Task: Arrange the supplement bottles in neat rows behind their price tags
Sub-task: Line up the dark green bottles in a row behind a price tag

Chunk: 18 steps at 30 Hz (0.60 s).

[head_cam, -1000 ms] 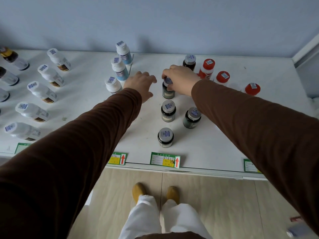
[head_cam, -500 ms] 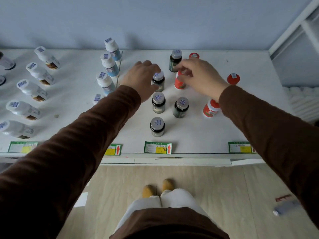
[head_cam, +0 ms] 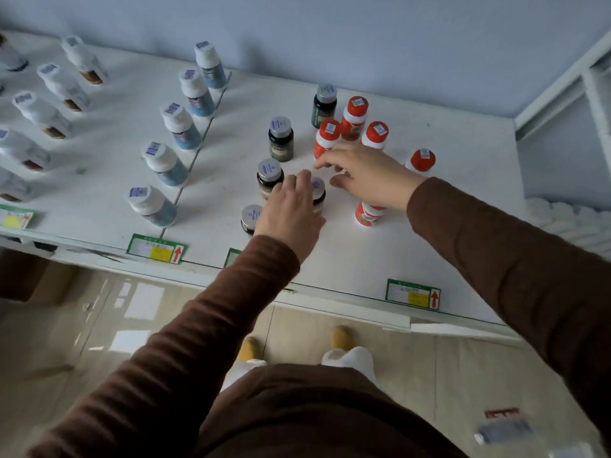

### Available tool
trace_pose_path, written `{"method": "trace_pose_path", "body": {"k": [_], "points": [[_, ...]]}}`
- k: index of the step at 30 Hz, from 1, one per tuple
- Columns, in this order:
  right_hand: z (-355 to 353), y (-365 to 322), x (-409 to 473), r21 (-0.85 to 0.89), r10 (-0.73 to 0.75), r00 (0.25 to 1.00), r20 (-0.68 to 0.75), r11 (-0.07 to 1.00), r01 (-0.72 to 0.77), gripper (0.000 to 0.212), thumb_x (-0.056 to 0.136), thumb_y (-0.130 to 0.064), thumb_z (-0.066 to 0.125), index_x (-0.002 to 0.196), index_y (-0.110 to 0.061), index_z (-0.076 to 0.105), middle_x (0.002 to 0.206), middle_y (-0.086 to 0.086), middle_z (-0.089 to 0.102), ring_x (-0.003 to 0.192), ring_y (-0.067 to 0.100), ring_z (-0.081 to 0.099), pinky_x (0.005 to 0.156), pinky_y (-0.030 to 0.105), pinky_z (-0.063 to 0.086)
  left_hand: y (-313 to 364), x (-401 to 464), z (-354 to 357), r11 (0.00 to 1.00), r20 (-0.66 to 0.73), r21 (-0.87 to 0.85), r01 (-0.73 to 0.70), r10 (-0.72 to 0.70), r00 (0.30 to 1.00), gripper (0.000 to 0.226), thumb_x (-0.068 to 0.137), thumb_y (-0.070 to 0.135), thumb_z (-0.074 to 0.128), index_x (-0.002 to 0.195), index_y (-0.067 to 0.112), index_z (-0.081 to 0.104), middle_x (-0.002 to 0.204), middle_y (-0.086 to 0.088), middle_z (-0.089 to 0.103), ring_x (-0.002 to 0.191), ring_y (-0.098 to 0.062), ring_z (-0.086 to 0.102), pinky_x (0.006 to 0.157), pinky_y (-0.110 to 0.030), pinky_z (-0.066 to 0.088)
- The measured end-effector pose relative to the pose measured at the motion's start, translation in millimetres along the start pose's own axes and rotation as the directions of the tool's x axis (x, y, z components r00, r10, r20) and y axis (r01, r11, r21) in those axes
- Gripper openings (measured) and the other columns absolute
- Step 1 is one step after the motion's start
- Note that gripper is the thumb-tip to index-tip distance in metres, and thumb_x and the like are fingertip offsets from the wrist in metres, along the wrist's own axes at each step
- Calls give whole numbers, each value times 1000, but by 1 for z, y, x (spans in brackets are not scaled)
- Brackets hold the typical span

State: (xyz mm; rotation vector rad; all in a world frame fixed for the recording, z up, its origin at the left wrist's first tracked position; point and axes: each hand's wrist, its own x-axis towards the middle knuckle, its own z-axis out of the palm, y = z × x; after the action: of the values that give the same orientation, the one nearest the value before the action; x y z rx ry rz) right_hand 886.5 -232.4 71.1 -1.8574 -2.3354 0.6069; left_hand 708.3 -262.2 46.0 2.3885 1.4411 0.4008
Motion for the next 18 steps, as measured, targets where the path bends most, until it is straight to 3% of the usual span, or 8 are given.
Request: {"method": "trace_pose_path", "body": {"k": [4, 7, 9, 11, 12, 14, 18], "points": [[-8, 13, 7, -12, -126, 989, 76, 992, 128, 41, 97, -17, 57, 137, -25, 54, 132, 2, 55, 113, 20, 56, 96, 36, 46, 18, -13, 33, 974, -19, -43, 224, -225, 974, 84, 89, 33, 63, 150, 0, 16, 154, -16, 29, 140, -30, 31, 114, -32, 21], [-8, 18, 13, -44, -208, 967, 146, 975, 216, 47, 97, -20, 56, 142, -31, 46, 140, -2, 50, 114, 20, 57, 94, 43, 49, 26, -15, 56, 925, -24, -110, 364, -369, 929, 87, 88, 32, 64, 151, -1, 13, 156, -17, 25, 141, -30, 29, 113, -31, 21], [-5, 21, 19, -80, -265, 946, 187, 956, 283, 49, 97, -22, 55, 142, -34, 44, 142, -5, 47, 105, 17, 58, 80, 28, 50, 25, -9, 67, 885, -28, -167, 434, -444, 895, 84, 86, 27, 67, 149, -2, 18, 151, -19, 34, 137, -33, 36, 109, -33, 26], [-2, 22, 27, -76, -317, 922, 220, 937, 341, 46, 96, -19, 55, 139, -32, 47, 140, -1, 49, 92, 13, 53, 63, 8, 34, 21, 2, 77, 840, -29, -217, 498, -515, 857, 75, 83, 23, 69, 142, -1, 30, 140, -20, 46, 129, -36, 44, 104, -36, 33], [0, 22, 30, -68, -335, 913, 233, 931, 359, 46, 95, -17, 56, 138, -30, 48, 139, 1, 50, 93, 16, 53, 62, 9, 31, 19, 7, 81, 816, -47, -245, 523, -549, 835, 67, 81, 23, 69, 135, 0, 38, 132, -21, 52, 122, -37, 48, 99, -37, 36], [3, 22, 35, -69, -358, 902, 243, 921, 384, 45, 93, -18, 58, 136, -29, 50, 136, 3, 52, 106, 24, 57, 69, 22, 35, 18, 16, 89, 774, -98, -295, 561, -608, 788, 54, 78, 27, 70, 119, 2, 46, 118, -21, 58, 110, -39, 52, 89, -40, 41], [10, 26, 38, -53, -400, 887, 231, 905, 422, 42, 90, -24, 65, 130, -27, 52, 129, 1, 56, 105, 18, 55, 59, 21, 25, 16, 26, 99, 717, -142, -365, 594, -673, 726, 51, 75, 37, 72, 109, 6, 49, 111, -18, 60, 107, -37, 52, 85, -40, 44]]}}
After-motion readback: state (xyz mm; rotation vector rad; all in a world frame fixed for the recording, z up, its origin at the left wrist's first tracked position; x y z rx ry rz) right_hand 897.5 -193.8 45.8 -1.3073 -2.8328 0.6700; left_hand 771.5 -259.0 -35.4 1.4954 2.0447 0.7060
